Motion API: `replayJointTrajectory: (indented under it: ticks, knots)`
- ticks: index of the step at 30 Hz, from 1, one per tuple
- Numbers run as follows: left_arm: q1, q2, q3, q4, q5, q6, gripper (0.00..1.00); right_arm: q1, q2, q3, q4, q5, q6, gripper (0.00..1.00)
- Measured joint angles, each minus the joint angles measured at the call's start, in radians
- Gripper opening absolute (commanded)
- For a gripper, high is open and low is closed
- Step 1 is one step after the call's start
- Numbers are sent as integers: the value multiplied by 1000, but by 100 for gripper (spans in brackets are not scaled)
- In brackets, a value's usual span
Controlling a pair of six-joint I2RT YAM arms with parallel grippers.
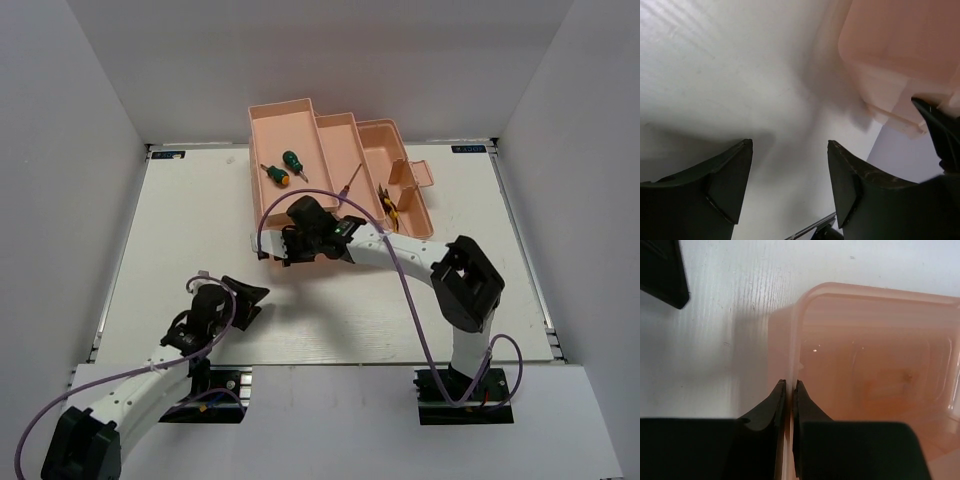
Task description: Sort the tools into containers
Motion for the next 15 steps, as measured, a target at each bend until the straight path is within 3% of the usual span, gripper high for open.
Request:
replayJointTrajectory:
  ticks: [2,5,8,9,15]
  knots:
    - [15,56,-7,91,16,-24,68,-1,-14,11,-19,4,17,0]
    - [42,194,-7,234,49,-45,57,-4,-49,11,-42,5,41,0]
    - [68,360,7,364,84,-55,31,-7,-85,11,-61,-1,63,0]
    - [76,420,18,402,96,-57,28,-7,-97,11,-64,-3,70,0]
    - [121,709,107,622,156,-51,28,-15,-164,10,-79,-10,95,0]
